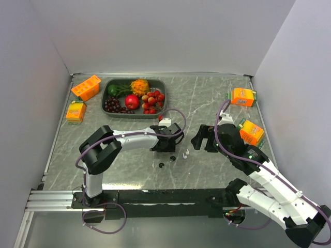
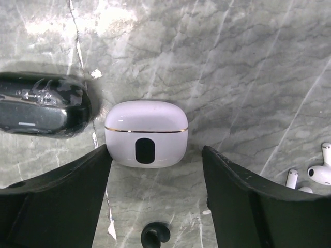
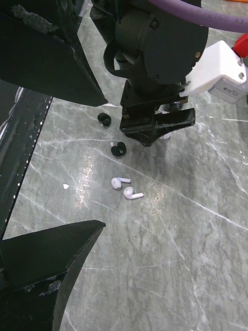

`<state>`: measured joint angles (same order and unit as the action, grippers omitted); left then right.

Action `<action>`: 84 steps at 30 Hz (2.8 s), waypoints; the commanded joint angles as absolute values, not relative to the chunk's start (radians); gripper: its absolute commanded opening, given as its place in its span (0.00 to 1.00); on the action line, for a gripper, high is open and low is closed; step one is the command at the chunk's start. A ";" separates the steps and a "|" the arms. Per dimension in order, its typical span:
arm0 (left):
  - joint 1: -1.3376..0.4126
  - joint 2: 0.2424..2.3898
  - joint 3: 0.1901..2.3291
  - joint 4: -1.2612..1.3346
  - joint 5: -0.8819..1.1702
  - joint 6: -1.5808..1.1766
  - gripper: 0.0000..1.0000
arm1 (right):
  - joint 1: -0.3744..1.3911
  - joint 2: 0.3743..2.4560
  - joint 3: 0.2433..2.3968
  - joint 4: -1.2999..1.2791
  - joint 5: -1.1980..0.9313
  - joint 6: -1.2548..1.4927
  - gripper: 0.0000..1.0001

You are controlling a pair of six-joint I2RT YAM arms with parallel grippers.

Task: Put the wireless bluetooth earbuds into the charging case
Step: Adjust the charging case at the center of the board.

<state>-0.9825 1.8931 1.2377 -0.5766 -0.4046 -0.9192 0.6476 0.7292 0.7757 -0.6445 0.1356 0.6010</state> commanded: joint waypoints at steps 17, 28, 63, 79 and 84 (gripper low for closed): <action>-0.986 1.879 1.160 -0.563 -0.379 -0.882 0.24 | 0.652 0.724 0.770 -0.650 0.152 0.586 0.99; -1.058 1.520 0.954 -0.270 -0.392 -0.752 0.01 | 0.650 0.647 0.811 -0.606 0.154 0.500 0.99; -1.086 1.727 1.080 -0.578 -0.538 -0.963 0.53 | 0.649 0.653 0.742 -0.618 0.071 0.525 0.99; -1.086 1.893 1.325 -0.564 -0.495 -0.963 0.49 | 0.649 0.661 0.761 -0.629 0.072 0.517 0.99; -1.083 1.777 1.290 -0.574 -0.551 -0.954 0.57 | 0.650 0.678 0.767 -0.624 0.081 0.511 0.99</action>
<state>-1.0832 1.8885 1.2953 -0.5644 -0.5003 -0.9554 0.6476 0.6735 0.7444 -0.6369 0.0666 0.5232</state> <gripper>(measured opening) 0.546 0.994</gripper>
